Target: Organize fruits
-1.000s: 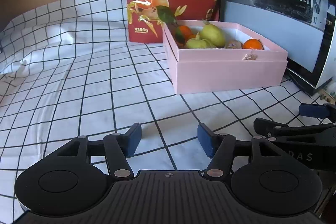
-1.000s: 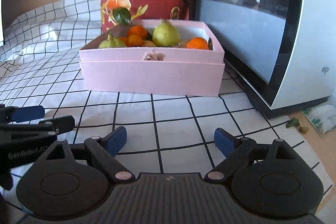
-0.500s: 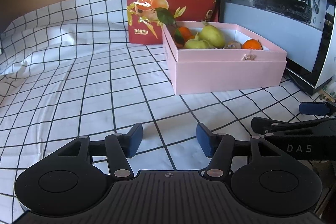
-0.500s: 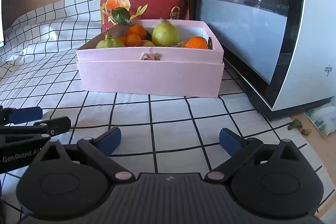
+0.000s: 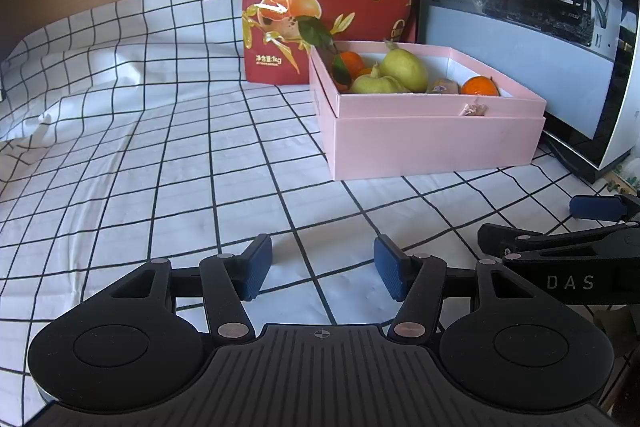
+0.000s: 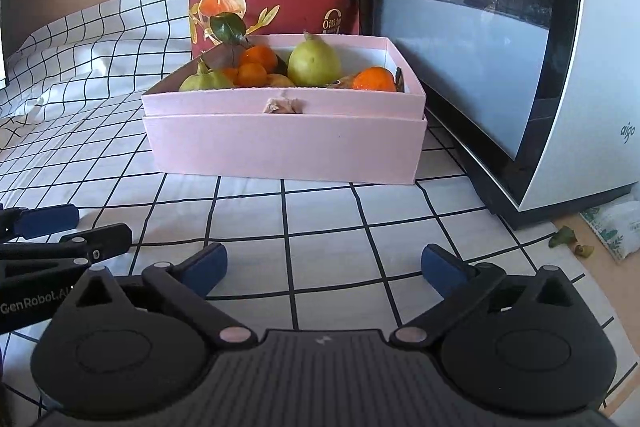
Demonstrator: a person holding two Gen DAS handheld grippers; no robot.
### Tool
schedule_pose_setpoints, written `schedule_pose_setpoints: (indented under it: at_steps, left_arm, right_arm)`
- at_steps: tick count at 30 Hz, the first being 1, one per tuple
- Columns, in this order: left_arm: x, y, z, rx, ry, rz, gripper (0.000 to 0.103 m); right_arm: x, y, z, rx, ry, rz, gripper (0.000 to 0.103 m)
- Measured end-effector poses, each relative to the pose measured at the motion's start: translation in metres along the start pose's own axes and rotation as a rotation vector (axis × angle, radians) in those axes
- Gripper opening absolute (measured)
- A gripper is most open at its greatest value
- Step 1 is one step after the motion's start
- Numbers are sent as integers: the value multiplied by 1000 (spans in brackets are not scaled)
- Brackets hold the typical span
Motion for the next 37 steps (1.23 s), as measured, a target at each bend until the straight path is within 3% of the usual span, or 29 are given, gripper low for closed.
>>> schedule_pose_setpoints:
  at_steps: [25, 30, 37]
  left_arm:
    - [-1, -1, 0, 1, -1, 3, 62]
    - [-2, -3, 0, 16, -7, -12, 56]
    - [-1, -4, 0, 23, -7, -14, 55]
  right_arm:
    - [-1, 1, -1, 3, -2, -4, 103]
    - [-1, 1, -1, 4, -2, -5, 103]
    - [0, 2, 1, 2, 8, -4, 103]
Point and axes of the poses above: each gripper's, at about its wrist camera, not at the fingertips, and x roughly the way its jaws point, y to its left, z to its top, the point moved 1 cm from there along x, roughly the way its jaws point, and after that the axes turned 5 degrees about -y, right-handed, at the moved point
